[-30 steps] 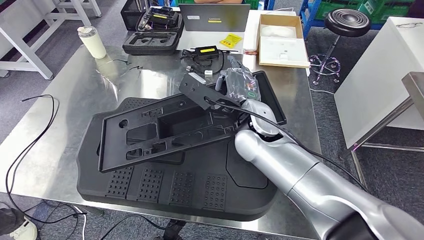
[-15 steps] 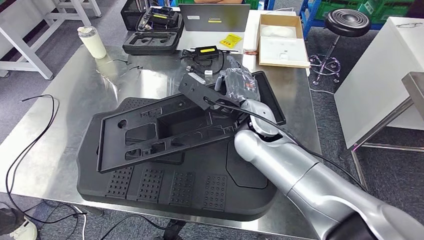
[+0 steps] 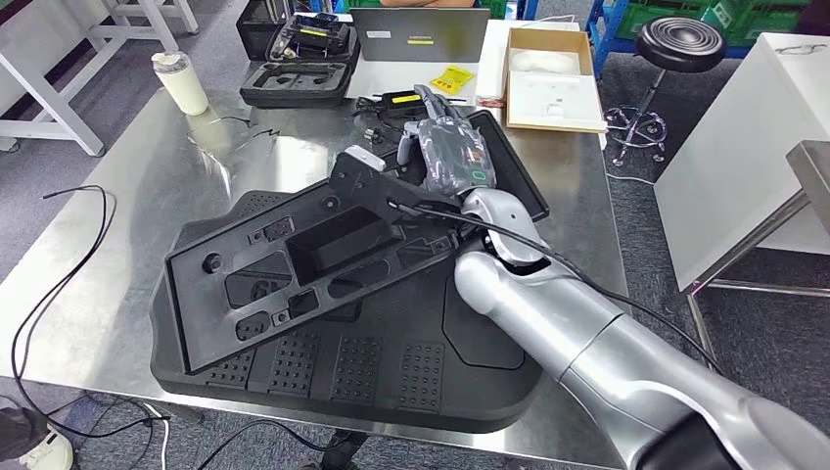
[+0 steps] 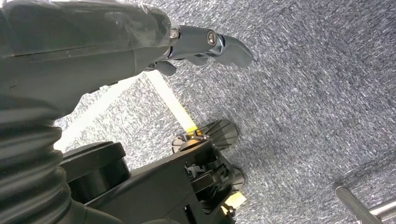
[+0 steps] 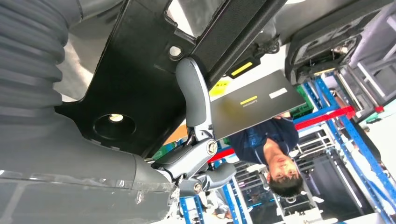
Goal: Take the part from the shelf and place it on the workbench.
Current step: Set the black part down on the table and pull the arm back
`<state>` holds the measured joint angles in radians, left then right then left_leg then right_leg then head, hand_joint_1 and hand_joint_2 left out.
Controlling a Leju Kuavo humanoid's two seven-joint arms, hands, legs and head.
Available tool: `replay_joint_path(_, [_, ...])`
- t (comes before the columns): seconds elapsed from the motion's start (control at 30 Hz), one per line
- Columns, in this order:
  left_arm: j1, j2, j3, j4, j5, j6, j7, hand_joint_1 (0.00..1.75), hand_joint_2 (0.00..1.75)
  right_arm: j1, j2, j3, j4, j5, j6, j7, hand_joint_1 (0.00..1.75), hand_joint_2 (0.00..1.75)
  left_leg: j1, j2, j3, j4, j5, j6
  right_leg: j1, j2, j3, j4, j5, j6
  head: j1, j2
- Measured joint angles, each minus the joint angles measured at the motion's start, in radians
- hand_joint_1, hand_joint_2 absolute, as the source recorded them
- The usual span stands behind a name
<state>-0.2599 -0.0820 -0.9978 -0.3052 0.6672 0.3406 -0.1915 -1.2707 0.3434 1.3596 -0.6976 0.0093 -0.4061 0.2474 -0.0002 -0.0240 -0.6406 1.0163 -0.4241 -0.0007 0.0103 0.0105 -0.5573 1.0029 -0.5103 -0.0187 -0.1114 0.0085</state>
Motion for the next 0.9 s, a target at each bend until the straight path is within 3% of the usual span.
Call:
replay_joint_path(0.23, [0.0, 0.0, 0.001, 0.0, -0.01, -0.002, 0.0, 0.0, 1.75, 0.0, 0.004, -0.002, -0.005, -0.021, 0.024, -0.024, 0.0, 1.75, 0.0, 0.0, 0.0, 0.0, 0.0, 0.0, 0.0, 0.0, 0.0, 0.0, 0.0, 0.0, 0.0, 0.0])
replay_joint_path(0.3, [0.0, 0.0, 0.001, 0.0, -0.018, -0.014, 0.0, 0.0, 1.75, 0.006, 0.004, -0.014, -0.005, -0.129, 0.104, -0.066, 0.0, 1.75, 0.0, 0.0, 0.0, 0.0, 0.0, 0.0, 0.0, 0.0, 0.0, 0.0, 0.0, 0.0, 0.0, 0.0])
replay_joint_path(0.4, [0.0, 0.0, 0.002, 0.0, -0.03, -0.027, 0.002, 0.0, 1.75, 0.032, 0.004, -0.058, -0.005, -0.401, 0.228, -0.176, 0.0, 1.75, 0.0, 0.0, 0.0, 0.0, 0.0, 0.0, 0.0, 0.0, 0.001, 0.0, 0.0, 0.0, 0.0, 0.0])
replay_joint_path(0.47, [0.001, 0.0, 0.002, 0.0, -0.033, -0.026, 0.002, 0.0, 1.75, 0.041, 0.004, -0.089, -0.005, -0.515, 0.218, -0.255, 0.0, 1.75, 0.0, -0.001, 0.0, 0.0, 0.0, 0.0, 0.0, 0.0, 0.001, 0.0, 0.0, 0.0, 0.0, 0.0])
replay_joint_path(0.57, [0.003, 0.0, 0.003, 0.0, -0.036, -0.022, -0.003, 0.0, 1.75, 0.038, 0.004, -0.112, -0.005, -0.512, 0.129, -0.307, 0.0, 1.75, 0.0, 0.0, 0.001, 0.0, 0.0, 0.0, 0.0, 0.0, 0.001, 0.0, 0.0, 0.0, 0.0, 0.0])
replay_joint_path(0.73, [0.002, 0.0, 0.003, 0.0, -0.049, -0.027, 0.004, 0.0, 1.75, 0.001, 0.004, -0.086, -0.004, -0.289, 0.184, -0.039, 0.0, 1.75, 0.0, 0.0, 0.001, 0.0, 0.0, 0.0, 0.0, 0.0, 0.001, 0.0, 0.0, 0.0, 0.0, 0.0])
replay_joint_path(0.9, [0.003, 0.0, 0.011, 0.0, -0.049, -0.024, 0.004, 0.0, 1.75, -0.006, 0.005, -0.041, -0.004, -0.089, 0.191, 0.087, 0.0, 1.75, 0.0, 0.0, 0.001, 0.0, 0.0, 0.0, 0.0, 0.0, 0.001, 0.0, 0.0, 0.0, 0.0, 0.0])
